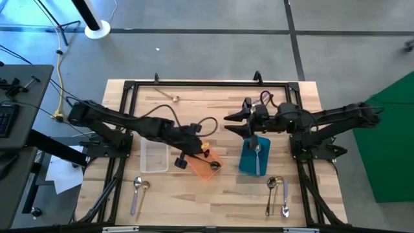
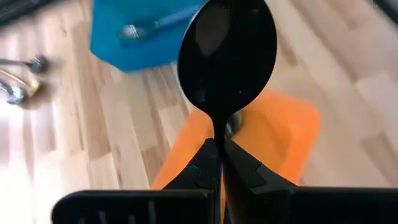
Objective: Sort silverware by color (type)
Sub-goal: Put the bottom left black spoon into the orange bin, then put the bottom black spoon into the orange bin
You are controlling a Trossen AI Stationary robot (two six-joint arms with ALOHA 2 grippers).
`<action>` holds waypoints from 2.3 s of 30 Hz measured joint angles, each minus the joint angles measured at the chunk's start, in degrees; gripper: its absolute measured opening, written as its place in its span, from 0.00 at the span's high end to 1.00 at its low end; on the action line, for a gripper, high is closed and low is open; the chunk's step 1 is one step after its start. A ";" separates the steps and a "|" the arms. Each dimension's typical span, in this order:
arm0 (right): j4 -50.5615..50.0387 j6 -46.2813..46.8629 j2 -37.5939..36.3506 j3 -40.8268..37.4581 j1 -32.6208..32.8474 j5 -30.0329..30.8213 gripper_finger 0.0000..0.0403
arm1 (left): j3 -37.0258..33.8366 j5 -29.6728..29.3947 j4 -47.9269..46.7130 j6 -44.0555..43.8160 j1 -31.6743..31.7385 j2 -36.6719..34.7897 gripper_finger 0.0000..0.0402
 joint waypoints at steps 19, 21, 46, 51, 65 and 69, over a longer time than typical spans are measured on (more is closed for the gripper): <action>-7.57 1.55 -1.84 0.02 0.02 -0.18 0.66 | 15.62 4.88 -17.84 5.85 0.37 19.30 1.00; -7.69 1.53 -1.84 0.02 0.02 -0.18 0.66 | 15.62 6.03 -19.29 4.98 0.59 20.96 1.00; -9.02 1.66 -1.84 0.02 0.02 -0.13 0.66 | 15.57 5.60 -17.42 3.06 1.70 31.59 1.00; -9.02 1.57 -1.84 0.02 0.02 -0.13 0.66 | 15.57 5.31 -16.51 2.68 1.73 31.48 0.97; -9.14 1.55 -1.84 0.02 0.02 -0.13 0.66 | 15.57 7.05 -16.42 0.78 1.75 31.48 0.83; -9.22 1.53 -1.84 0.02 0.02 -0.11 0.66 | 15.57 9.62 -16.42 -1.19 2.09 31.48 0.77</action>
